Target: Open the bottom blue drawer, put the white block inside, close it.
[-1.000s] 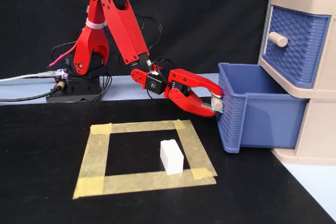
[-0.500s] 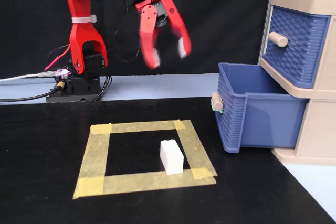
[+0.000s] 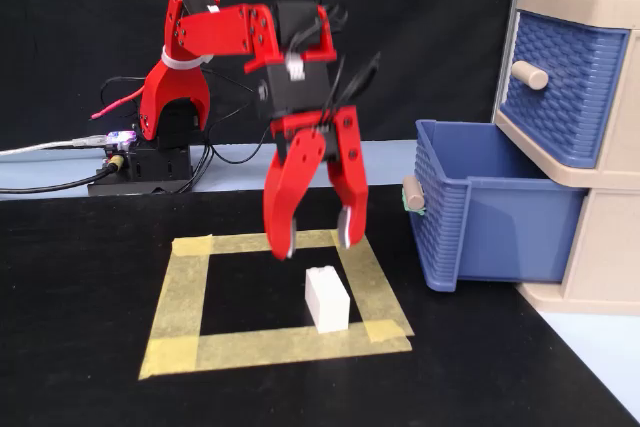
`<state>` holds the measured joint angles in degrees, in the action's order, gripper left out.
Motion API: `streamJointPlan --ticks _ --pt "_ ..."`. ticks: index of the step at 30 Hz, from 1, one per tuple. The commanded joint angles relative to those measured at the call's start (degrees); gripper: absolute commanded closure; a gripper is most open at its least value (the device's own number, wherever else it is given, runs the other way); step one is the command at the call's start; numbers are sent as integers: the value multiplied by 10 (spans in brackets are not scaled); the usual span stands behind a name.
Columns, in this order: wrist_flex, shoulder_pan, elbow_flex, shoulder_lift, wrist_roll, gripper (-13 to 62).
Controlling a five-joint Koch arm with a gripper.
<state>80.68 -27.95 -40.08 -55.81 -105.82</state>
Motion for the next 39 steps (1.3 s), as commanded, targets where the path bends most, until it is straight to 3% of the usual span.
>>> streamJointPlan --ticks 1,14,17,20,23,27,31,36,39 --pt "-6 -6 25 0 -20 155" --pt "-54 -7 23 84 -19 177" --pt "-53 -3 18 87 -23 306" --pt "-48 8 18 84 -53 578" --pt "-47 18 25 67 -71 573" --pt "-1 12 29 -63 -95 573" --pt "95 -52 82 -160 -233 573" --pt "133 -219 206 -143 -446 572" --pt "126 -270 258 -90 -500 570"
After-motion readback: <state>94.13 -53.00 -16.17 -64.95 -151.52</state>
